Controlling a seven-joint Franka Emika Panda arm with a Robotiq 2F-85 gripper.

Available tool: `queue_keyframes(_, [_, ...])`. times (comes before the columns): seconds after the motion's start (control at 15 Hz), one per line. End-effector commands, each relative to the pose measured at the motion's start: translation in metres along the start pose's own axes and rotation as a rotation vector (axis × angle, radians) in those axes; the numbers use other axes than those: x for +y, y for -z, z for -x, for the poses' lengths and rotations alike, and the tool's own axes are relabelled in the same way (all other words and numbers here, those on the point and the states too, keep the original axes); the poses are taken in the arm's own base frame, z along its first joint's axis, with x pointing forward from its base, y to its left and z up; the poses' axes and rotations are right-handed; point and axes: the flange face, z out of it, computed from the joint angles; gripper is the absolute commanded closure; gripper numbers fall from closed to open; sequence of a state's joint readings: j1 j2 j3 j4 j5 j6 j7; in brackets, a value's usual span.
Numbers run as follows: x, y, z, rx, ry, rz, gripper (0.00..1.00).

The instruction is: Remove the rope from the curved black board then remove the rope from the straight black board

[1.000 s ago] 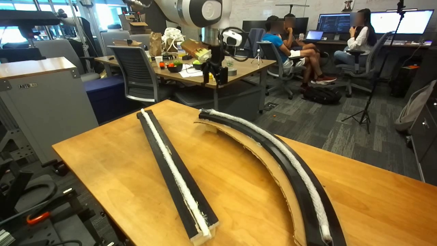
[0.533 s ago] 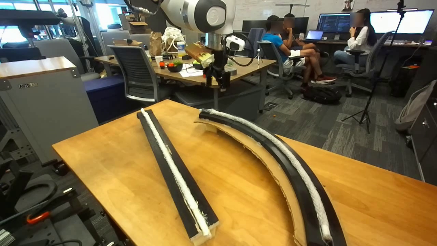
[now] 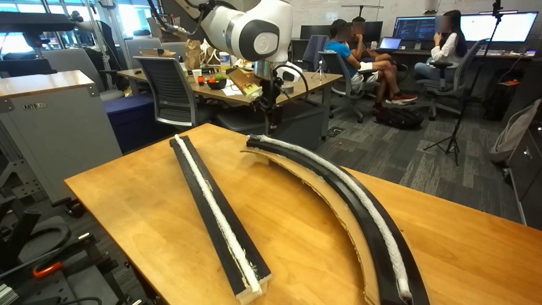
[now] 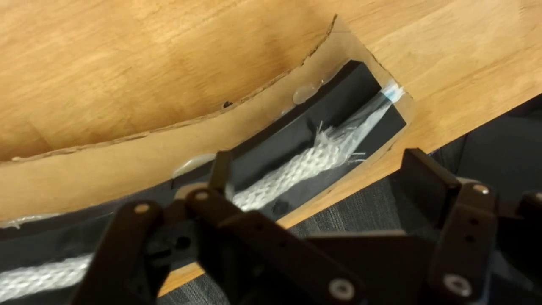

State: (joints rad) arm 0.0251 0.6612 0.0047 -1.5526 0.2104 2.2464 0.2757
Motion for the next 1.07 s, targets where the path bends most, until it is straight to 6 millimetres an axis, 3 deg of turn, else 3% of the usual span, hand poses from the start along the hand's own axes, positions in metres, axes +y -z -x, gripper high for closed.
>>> queue_keyframes(0.0, [-0.015, -0.015, 0.005, 0.015, -0.008, -0.009, 0.09])
queue_keyframes(0.2, [-0.023, -0.029, 0.008, 0.011, -0.004, -0.007, 0.19])
queue_keyframes(0.27, [-0.024, -0.033, 0.009, 0.01, -0.005, -0.004, 0.4])
queue_keyframes(0.4, [-0.023, -0.039, 0.01, -0.001, -0.008, 0.0, 0.46])
queue_keyframes(0.87, [-0.015, -0.037, 0.01, -0.001, -0.022, -0.024, 0.99])
queue_keyframes(0.93, [-0.016, -0.035, 0.01, 0.007, -0.022, -0.033, 0.89])
queue_keyframes(1.0, [-0.017, -0.032, 0.009, 0.019, -0.023, -0.04, 0.63])
